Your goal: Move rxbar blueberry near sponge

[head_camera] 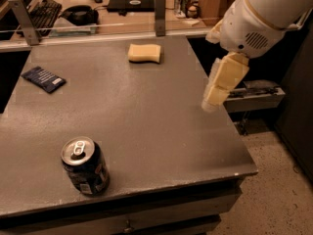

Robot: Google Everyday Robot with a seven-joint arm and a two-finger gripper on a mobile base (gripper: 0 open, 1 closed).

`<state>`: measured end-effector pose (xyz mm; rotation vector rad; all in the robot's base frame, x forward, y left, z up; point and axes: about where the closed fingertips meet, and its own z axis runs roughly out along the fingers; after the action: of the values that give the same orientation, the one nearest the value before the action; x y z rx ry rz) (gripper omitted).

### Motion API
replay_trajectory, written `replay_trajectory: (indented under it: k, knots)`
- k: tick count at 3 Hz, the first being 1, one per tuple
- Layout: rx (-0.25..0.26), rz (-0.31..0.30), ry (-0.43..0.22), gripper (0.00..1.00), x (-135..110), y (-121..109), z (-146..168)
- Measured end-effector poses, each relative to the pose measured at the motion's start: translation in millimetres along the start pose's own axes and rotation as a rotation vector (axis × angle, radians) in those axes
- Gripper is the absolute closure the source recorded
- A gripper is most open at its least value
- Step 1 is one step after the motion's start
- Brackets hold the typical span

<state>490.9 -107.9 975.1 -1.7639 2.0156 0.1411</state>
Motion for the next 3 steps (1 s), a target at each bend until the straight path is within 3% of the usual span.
replay_trajectory:
  k: [2, 3]
  knots:
    - [-0.049, -0.125, -0.231, 0.00, -172.2, -35.8, 48.9]
    - [-0.054, -0.151, -0.255, 0.00, -194.3, -35.3, 50.4]
